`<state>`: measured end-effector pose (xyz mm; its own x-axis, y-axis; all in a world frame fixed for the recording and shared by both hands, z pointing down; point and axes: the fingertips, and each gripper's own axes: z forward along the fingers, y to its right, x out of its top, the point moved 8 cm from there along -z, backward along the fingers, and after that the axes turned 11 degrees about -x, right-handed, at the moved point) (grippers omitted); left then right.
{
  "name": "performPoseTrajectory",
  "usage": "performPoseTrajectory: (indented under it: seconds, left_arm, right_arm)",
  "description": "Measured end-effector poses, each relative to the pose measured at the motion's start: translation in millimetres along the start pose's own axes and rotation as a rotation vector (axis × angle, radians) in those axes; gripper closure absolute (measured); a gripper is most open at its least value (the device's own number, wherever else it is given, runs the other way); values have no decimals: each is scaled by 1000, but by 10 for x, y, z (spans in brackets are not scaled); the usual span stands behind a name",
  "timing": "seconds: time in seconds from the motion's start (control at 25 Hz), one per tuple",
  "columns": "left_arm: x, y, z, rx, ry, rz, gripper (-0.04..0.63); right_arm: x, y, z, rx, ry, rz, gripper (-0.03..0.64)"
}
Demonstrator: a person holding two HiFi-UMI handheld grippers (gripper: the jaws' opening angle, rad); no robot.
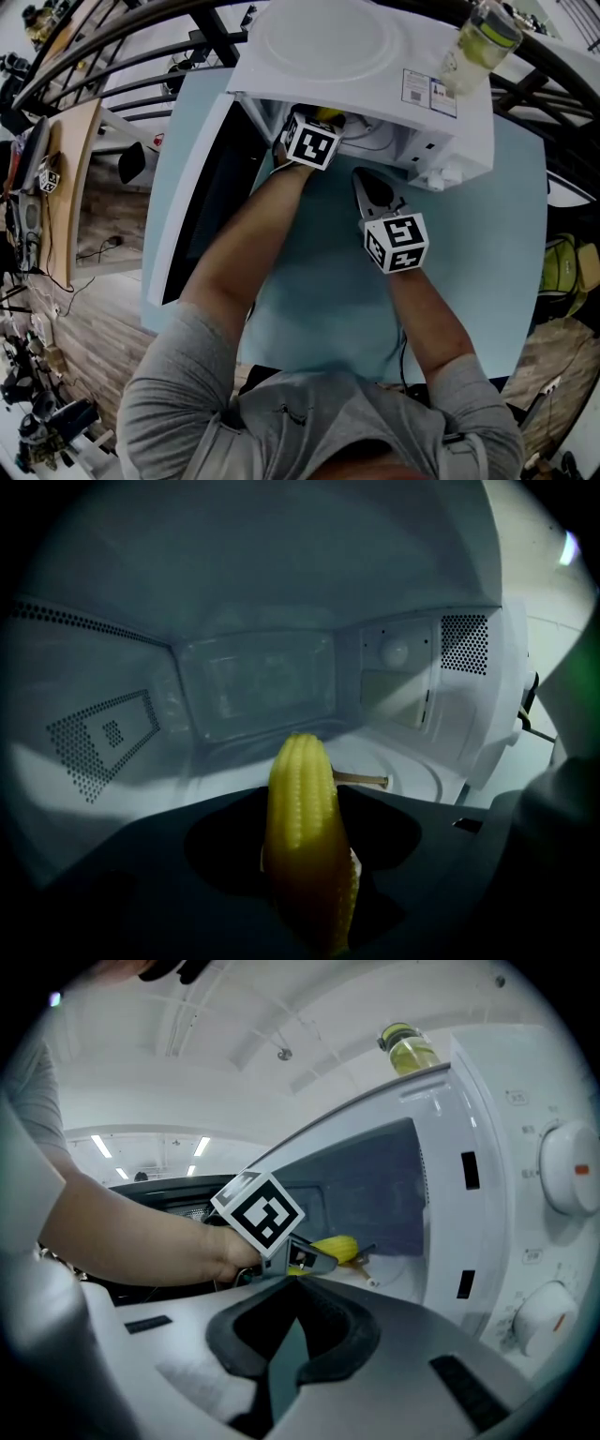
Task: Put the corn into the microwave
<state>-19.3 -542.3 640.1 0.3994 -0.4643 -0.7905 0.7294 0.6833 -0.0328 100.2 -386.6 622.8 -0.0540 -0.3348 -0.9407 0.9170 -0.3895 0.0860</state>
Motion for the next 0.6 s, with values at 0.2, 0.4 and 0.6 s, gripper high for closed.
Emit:
performPoseTrajectory:
  seconds: [0.2, 0.4, 0.6]
  left_arm:
    - [5, 14, 28, 17, -31, 11, 353]
    - [10, 4, 31, 13, -38, -2, 352]
    - [10, 10, 28, -2, -46, -13, 346]
  right_arm:
    - [32, 31, -43, -3, 0, -5, 598]
    - [48, 53, -76, -11, -4, 0, 598]
    - [75, 29, -122, -8, -10, -6, 598]
